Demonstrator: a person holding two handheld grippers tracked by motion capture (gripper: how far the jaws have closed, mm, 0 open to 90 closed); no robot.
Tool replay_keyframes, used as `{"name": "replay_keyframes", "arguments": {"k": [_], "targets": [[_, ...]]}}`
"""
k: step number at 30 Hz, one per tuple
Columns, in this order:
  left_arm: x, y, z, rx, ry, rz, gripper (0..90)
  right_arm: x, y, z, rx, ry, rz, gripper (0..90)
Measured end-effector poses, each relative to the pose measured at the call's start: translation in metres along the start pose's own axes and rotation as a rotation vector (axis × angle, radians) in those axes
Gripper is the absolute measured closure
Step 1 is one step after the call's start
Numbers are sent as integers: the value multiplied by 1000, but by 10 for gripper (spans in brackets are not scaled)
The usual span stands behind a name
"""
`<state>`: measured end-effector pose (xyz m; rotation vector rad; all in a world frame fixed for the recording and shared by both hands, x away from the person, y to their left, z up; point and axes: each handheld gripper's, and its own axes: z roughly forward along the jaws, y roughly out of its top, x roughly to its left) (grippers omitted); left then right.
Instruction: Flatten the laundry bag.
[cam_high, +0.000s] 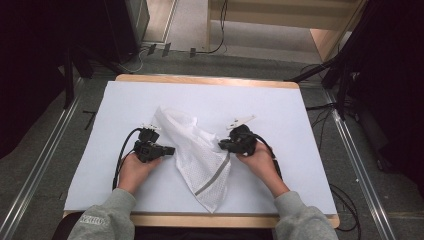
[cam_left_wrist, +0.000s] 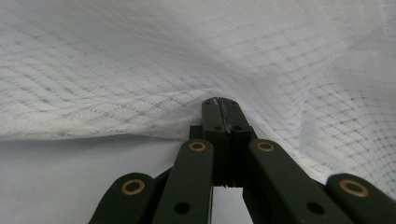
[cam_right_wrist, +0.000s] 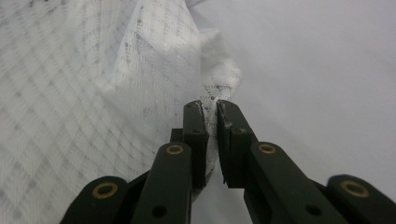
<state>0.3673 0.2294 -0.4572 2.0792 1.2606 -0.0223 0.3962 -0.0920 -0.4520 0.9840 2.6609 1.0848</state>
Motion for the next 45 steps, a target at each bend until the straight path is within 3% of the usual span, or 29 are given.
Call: {"name": "replay_keyframes", "arguments": {"k": [8,15,19,21,26,31,37,45], "targets": [[7,5,2,-8,-3,-10,900,-14,-39,-47,-19,-50,90,845],[11,12,4,-6,7,-7,900,-8,-69,-72,-3,-93,108,842],[14,16,4,-4,14,-8,900,-2,-82,-80,6,-73,141,837],[15,17,4,-2,10,-3,900,0,-85,-83,1,-71,130,822],[9,18,-1,-8,-8,9,897,-4,-80,-95,-85,-73,149,708],[0,11,-13,-26,-39,16,758,-7,-68,-102,-162,-67,140,663],[-13,-5,-16,-9,-35,13,615,-7,-49,-86,-160,-47,109,639],[-26,-16,-10,-11,-29,7,546,-13,-21,-56,-163,-7,83,607]]}}
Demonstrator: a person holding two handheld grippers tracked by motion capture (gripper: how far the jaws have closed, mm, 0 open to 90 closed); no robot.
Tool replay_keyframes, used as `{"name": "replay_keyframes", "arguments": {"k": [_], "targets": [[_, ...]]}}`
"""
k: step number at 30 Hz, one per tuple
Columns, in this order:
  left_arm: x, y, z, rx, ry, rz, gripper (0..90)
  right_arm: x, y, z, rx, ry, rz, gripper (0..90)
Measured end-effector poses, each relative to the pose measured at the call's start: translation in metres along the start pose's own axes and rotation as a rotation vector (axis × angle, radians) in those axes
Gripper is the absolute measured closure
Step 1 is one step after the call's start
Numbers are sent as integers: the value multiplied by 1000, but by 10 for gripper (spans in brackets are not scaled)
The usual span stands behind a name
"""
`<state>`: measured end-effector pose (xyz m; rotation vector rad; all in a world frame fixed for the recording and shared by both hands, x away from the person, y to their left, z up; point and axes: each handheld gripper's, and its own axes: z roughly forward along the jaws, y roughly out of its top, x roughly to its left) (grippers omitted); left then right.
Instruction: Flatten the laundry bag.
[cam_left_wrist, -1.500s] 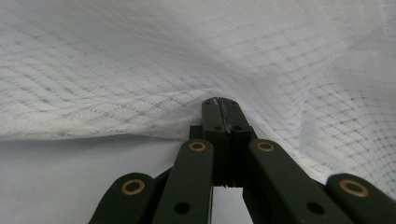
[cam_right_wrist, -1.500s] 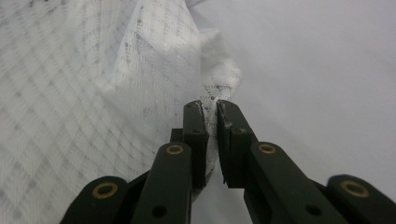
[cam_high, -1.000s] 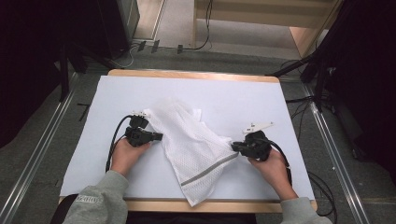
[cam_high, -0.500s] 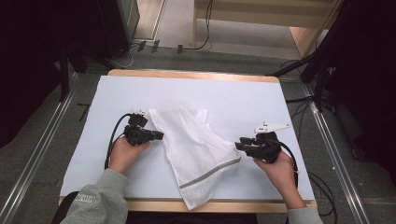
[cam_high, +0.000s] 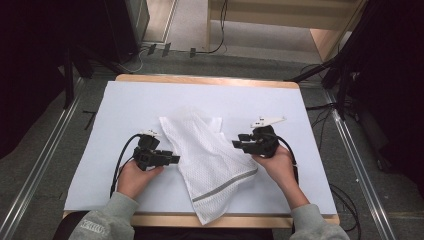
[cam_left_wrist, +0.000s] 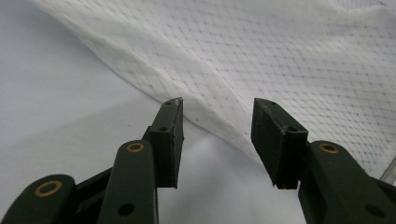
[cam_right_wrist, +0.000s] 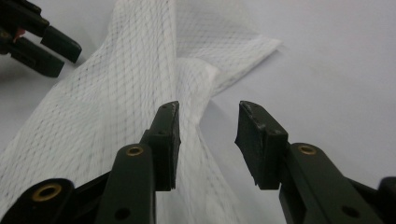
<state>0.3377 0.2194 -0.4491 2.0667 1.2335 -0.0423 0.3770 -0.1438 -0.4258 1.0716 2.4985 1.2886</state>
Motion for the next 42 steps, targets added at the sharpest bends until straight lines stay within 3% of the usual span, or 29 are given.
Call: {"name": "replay_keyframes", "arguments": {"k": [7,12,15,18,22,25,28,31,37,42], "targets": [[-10,-7,8,-3,4,3,535,4,17,32,40,12,-27,596],[-13,-8,11,-22,14,16,539,1,19,50,64,14,-15,570],[-13,-9,13,-35,17,16,605,-1,17,60,97,20,6,569],[-16,-10,16,-40,28,34,699,0,16,66,123,14,-8,599],[-19,-9,20,-35,46,67,842,1,15,68,138,6,-4,699],[-16,-8,21,-30,32,54,900,0,14,68,145,11,5,757],[-12,-6,20,-18,5,21,900,0,15,67,151,9,12,843],[-7,-2,15,-19,15,16,900,-2,16,62,139,-5,18,886],[13,8,-4,-57,38,-20,900,-15,16,47,94,-41,60,888],[30,19,-9,-53,43,-37,900,-20,13,39,81,-68,91,885]]}}
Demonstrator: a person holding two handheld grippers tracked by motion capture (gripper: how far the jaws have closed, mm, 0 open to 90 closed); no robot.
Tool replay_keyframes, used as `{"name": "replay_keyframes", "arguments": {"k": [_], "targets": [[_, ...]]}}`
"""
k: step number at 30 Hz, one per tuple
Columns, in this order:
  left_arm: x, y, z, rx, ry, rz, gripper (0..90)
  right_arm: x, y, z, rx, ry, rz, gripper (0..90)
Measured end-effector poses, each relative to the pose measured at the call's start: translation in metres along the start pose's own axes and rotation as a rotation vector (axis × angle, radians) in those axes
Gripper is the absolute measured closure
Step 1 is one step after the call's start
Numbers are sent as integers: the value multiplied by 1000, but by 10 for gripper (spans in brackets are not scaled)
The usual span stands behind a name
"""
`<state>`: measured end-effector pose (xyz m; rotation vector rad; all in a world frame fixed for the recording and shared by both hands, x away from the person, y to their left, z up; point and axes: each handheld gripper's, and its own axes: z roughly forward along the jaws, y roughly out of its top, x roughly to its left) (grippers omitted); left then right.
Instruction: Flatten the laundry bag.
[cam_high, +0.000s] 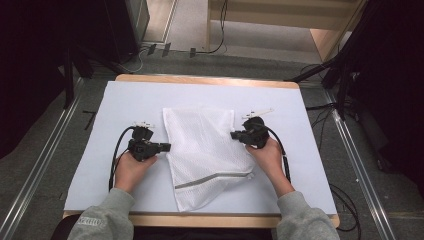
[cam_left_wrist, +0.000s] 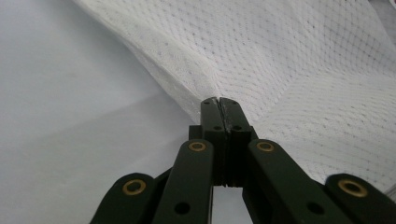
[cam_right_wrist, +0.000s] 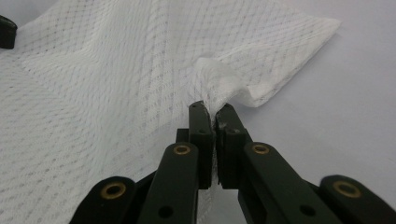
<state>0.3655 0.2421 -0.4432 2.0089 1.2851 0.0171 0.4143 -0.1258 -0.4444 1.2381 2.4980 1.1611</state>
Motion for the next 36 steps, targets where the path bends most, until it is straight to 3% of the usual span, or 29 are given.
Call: {"name": "replay_keyframes", "arguments": {"k": [9,12,17,19,23,26,28,32,36], "targets": [[26,23,4,23,0,-9,900,-3,-5,-9,-53,-52,29,879],[35,30,7,32,22,-12,900,-3,-6,-4,-54,-65,23,816],[46,37,10,38,29,-15,900,-7,-7,-5,-76,-40,66,738],[51,38,10,28,21,-26,900,-6,-9,-15,-97,-30,69,711],[51,36,8,24,3,-21,881,0,-14,-32,-119,-17,63,698],[50,34,6,22,-4,-27,732,7,-22,-41,-105,-12,41,697],[44,30,-4,13,-35,-23,692,12,-29,-45,-94,-5,33,692],[32,22,-16,-11,-45,7,599,21,-45,-52,-83,27,30,671],[20,10,-19,6,-45,21,567,30,-57,-57,-60,37,12,648]]}}
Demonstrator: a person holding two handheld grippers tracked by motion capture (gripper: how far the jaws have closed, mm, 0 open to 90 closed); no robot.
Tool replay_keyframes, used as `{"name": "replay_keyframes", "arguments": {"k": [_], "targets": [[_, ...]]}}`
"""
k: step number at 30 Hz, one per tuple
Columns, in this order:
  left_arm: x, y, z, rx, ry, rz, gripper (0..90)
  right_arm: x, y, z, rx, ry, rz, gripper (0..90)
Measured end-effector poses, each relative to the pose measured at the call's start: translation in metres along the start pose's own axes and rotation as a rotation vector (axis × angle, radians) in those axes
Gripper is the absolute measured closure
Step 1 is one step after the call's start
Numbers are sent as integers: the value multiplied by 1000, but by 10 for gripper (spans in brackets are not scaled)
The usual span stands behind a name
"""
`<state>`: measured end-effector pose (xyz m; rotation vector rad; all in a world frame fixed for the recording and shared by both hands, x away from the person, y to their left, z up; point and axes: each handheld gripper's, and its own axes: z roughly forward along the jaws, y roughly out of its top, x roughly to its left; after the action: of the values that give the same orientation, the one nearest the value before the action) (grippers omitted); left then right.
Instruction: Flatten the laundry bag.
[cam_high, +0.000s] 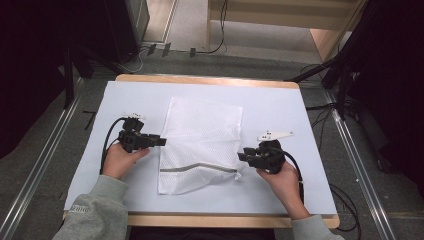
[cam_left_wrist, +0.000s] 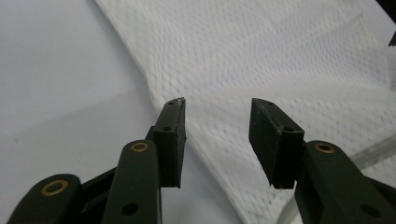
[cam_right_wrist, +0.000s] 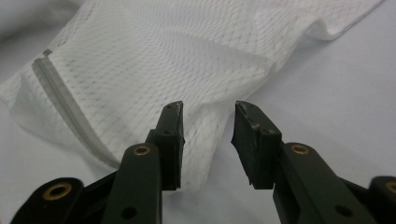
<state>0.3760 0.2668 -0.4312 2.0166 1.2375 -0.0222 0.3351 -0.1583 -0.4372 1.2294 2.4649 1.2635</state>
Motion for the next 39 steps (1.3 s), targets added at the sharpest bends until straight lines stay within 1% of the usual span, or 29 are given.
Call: {"name": "replay_keyframes", "arguments": {"k": [2,4,7,9,10,11,12,13,14,17,18,20,21,22,25,27,30,31,34,38,39], "targets": [[-5,-8,1,19,-2,0,558,2,-4,-2,2,3,-3,643],[-8,-13,3,42,0,0,556,3,-7,-2,10,3,5,637],[-9,-17,8,68,20,7,557,2,-9,2,35,10,21,638],[-8,-17,11,81,27,9,579,2,-10,7,59,24,31,687],[-6,-17,13,87,30,2,592,2,-9,9,70,30,35,706],[-6,-17,14,92,27,-2,640,2,-9,13,89,41,41,764],[-5,-17,16,97,27,-3,685,3,-8,15,101,53,39,801],[-4,-17,17,97,24,0,720,3,-7,16,108,53,43,837],[-4,-17,18,104,17,-3,772,4,-5,18,118,57,35,866],[-5,-16,21,114,13,-2,887,5,1,18,107,63,28,891],[-5,-15,22,115,9,-4,897,5,3,17,102,62,28,892],[-5,-13,22,126,11,5,900,4,9,14,72,60,30,892],[-5,-11,20,122,21,8,900,4,10,13,65,63,33,892],[-3,-10,17,116,20,8,900,3,13,12,53,66,34,892],[4,-6,9,71,27,-14,900,1,19,12,46,70,39,888],[10,-6,4,67,37,-31,900,1,23,15,55,75,37,879],[19,-5,0,57,64,-43,900,1,27,21,65,77,41,871],[21,-5,-1,52,65,-49,900,1,28,25,71,75,38,871],[28,-5,-1,56,93,-56,900,2,30,34,81,71,28,876],[32,-6,0,61,97,-60,900,2,36,50,89,53,13,881],[33,-6,0,63,101,-56,900,1,37,54,92,48,12,881]]}}
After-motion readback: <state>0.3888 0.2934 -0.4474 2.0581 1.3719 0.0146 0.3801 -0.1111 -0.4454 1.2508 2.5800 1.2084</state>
